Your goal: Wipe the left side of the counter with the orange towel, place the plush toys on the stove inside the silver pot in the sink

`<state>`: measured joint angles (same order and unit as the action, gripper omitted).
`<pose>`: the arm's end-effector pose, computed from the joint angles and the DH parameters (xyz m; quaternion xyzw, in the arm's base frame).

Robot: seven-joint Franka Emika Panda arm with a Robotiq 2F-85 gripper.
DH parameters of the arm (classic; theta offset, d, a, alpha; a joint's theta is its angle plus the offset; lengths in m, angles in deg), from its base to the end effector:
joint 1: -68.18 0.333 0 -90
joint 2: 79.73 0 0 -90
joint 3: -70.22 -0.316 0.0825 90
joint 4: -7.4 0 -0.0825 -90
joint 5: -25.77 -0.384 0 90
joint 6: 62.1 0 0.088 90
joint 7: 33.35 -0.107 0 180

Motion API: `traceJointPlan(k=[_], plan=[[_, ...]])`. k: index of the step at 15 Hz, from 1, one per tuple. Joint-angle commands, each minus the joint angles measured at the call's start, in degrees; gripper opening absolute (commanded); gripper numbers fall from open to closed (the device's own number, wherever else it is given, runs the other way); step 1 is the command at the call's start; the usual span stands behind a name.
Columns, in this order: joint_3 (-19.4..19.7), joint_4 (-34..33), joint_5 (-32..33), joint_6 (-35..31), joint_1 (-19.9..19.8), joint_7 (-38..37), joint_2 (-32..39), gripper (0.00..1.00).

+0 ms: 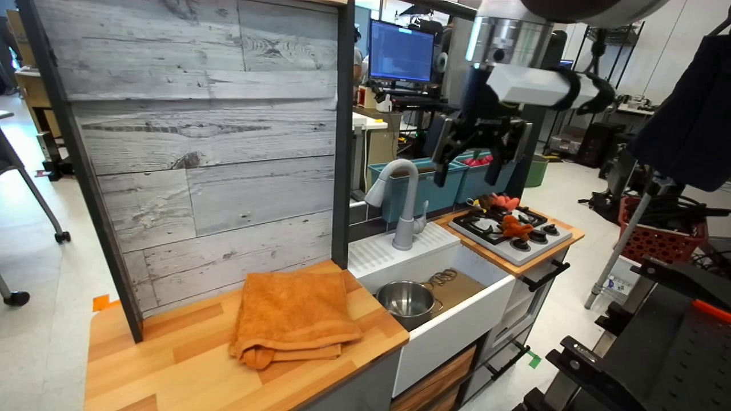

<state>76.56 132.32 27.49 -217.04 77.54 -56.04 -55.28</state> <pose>0.5700 0.0307 0.2016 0.9868 -0.1515 0.0549 0.0178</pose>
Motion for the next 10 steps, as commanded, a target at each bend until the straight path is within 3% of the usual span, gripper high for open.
traceJointPlan(k=[1,6,8,9,10], plan=[[0.3,-4.8,-6.8,1.6,-9.4,3.3,2.8,1.00],[1.1,-20.2,-15.4,10.3,-20.7,3.6,13.3,1.00],[1.5,-26.3,-17.8,15.1,-22.5,0.6,17.1,1.00],[2.0,-18.9,-15.7,10.3,-21.3,3.4,12.6,1.00],[2.0,-21.7,-16.5,12.0,-22.2,2.9,14.6,1.00]])
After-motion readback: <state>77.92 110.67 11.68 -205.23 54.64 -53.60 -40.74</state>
